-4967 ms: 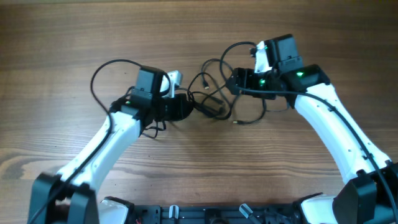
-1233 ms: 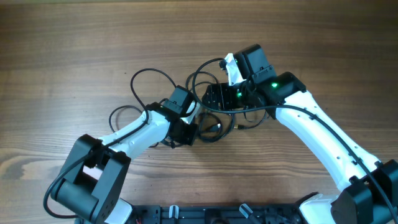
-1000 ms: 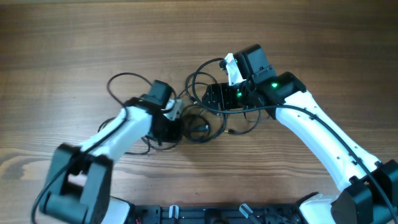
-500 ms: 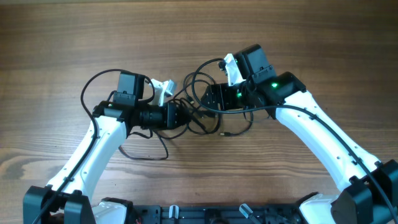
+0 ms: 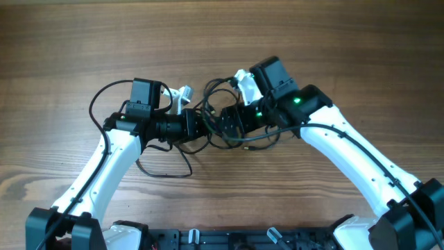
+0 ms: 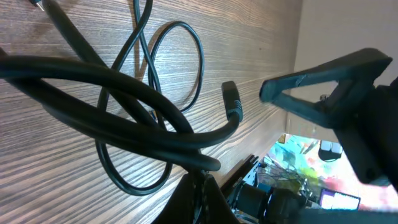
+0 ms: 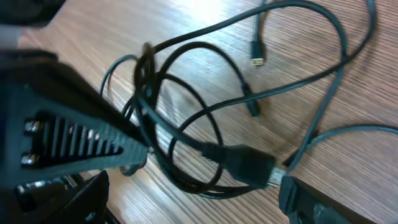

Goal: Untangle cables

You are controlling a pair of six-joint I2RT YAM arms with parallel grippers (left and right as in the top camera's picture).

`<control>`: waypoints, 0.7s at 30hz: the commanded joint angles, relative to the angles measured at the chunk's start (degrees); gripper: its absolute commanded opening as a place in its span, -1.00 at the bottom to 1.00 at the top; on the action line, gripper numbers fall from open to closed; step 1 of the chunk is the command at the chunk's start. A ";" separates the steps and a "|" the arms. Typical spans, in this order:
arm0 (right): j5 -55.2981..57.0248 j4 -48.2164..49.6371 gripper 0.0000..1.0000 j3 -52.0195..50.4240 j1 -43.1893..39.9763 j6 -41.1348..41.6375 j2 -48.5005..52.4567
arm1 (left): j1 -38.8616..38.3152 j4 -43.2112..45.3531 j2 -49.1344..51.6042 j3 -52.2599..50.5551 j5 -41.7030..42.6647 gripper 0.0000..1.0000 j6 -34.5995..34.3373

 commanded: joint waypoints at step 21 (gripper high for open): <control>-1.25 14.56 -0.30 -0.17 3.61 -3.21 10.95 | 12.20 2.95 -1.09 0.90 23.89 -0.92 0.90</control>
